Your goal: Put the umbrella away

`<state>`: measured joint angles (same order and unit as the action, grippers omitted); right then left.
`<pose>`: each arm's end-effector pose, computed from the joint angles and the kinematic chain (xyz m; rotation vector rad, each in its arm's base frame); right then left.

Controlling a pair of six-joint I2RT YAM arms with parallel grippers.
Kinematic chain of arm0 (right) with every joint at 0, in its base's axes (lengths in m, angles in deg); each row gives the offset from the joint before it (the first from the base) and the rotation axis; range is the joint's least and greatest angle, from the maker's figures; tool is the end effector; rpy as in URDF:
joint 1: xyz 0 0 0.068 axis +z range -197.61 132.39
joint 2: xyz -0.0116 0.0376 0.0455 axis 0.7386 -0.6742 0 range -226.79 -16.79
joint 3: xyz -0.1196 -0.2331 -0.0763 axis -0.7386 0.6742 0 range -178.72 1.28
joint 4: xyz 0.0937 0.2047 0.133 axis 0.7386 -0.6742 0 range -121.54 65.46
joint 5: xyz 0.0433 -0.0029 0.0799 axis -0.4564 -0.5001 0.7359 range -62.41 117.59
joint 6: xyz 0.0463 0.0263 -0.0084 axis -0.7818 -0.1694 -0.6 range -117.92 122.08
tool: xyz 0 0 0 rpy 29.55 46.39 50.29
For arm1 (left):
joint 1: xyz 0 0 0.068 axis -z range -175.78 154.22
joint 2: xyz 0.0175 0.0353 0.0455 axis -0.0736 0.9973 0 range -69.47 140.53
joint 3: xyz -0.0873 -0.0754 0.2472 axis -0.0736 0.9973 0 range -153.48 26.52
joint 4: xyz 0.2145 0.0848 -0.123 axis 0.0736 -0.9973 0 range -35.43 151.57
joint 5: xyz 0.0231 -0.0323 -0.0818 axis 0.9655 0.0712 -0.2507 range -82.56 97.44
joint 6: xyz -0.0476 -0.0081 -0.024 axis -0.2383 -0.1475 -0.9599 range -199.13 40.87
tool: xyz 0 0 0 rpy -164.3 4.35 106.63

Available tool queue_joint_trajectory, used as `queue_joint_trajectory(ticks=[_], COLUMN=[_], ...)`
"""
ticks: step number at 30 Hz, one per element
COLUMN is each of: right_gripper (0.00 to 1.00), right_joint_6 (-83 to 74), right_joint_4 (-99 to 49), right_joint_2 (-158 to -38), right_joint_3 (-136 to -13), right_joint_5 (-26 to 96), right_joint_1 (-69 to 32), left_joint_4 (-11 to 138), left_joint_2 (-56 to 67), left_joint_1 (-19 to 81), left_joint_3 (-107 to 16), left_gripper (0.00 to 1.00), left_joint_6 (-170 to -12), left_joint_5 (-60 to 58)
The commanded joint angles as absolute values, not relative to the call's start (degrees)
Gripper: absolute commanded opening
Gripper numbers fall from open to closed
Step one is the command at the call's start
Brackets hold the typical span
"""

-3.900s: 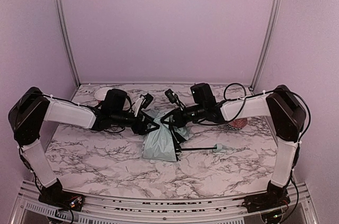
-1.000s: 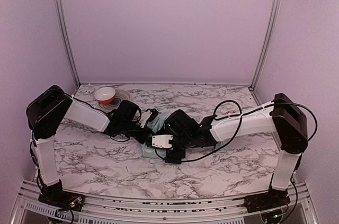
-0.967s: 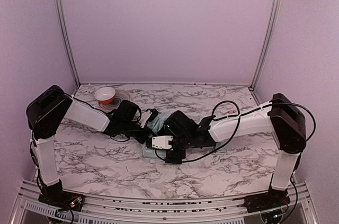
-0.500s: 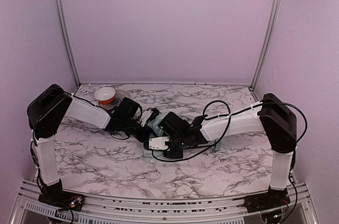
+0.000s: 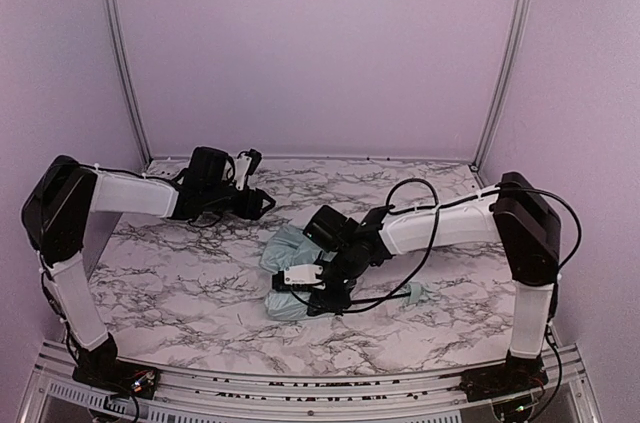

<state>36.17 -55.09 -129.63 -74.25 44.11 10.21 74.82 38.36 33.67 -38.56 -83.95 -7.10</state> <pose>0.2015 0.3392 0.1559 -2.0526 1.8756 0.5066 0.3577 -0.2122 0.1892 0.6074 2.0406 -0.6237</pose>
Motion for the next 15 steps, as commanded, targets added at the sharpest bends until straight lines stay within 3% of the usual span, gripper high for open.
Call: queue_joint_trajectory(ticks=[1, 6, 8, 13, 15], right_gripper=[0.23, 0.22, 0.22, 0.21, 0.2], right_joint_6=[28.7, 25.8, 25.6, 25.1, 24.4], right_joint_4=[-67.2, -68.7, -70.3, -75.2, -75.5], right_joint_2=[-135.2, -138.7, -141.2, -148.0, -149.1], right_joint_3=[-75.4, -77.1, -79.0, -83.4, -83.5], right_joint_5=[62.1, 69.9, 73.4, 79.1, 79.9], right_joint_1=[6.5, 2.7, 1.7, -1.4, -2.4], left_joint_4=[80.9, 82.3, 82.0, 78.5, 75.9], left_joint_2=[25.9, 8.8, 2.7, -2.9, -1.1], left_joint_1=[33.9, 37.3, 42.1, 56.8, 60.4], left_joint_3=[-30.9, -18.0, -11.8, -4.8, -5.2], left_gripper=[0.66, 0.51, 0.49, 0.59, 0.68], left_joint_6=[-77.2, -64.9, -55.7, -40.7, -36.2], left_joint_5=[-6.0, -13.5, -15.3, -11.1, -7.7])
